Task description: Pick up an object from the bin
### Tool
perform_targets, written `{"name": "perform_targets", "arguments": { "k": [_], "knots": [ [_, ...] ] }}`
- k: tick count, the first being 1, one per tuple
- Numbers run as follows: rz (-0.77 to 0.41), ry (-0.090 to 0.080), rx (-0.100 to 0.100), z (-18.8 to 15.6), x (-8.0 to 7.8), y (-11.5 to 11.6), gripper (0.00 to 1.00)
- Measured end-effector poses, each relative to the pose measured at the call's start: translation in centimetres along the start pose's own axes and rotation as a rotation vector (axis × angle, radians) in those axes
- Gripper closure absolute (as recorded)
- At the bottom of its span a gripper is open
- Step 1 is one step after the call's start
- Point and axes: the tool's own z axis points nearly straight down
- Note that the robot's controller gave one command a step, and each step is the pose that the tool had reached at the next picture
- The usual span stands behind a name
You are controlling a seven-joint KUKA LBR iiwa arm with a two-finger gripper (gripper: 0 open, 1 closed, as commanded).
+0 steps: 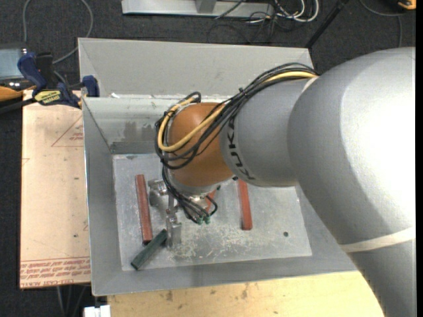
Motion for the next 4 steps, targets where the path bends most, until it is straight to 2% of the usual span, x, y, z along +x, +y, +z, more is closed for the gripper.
{"name": "perform_targets", "arguments": {
  "k": [1, 2, 4],
  "knots": [
    [-0.387, -0.016, 0.001, -0.3, 5.0, 4.6, 0.0],
    [-0.384, -0.005, -0.002, -0.1, 5.3, 4.6, 1.0],
    [-0.381, 0.0, -0.002, -5.0, 5.1, 4.8, 1.0]
  ]
}}
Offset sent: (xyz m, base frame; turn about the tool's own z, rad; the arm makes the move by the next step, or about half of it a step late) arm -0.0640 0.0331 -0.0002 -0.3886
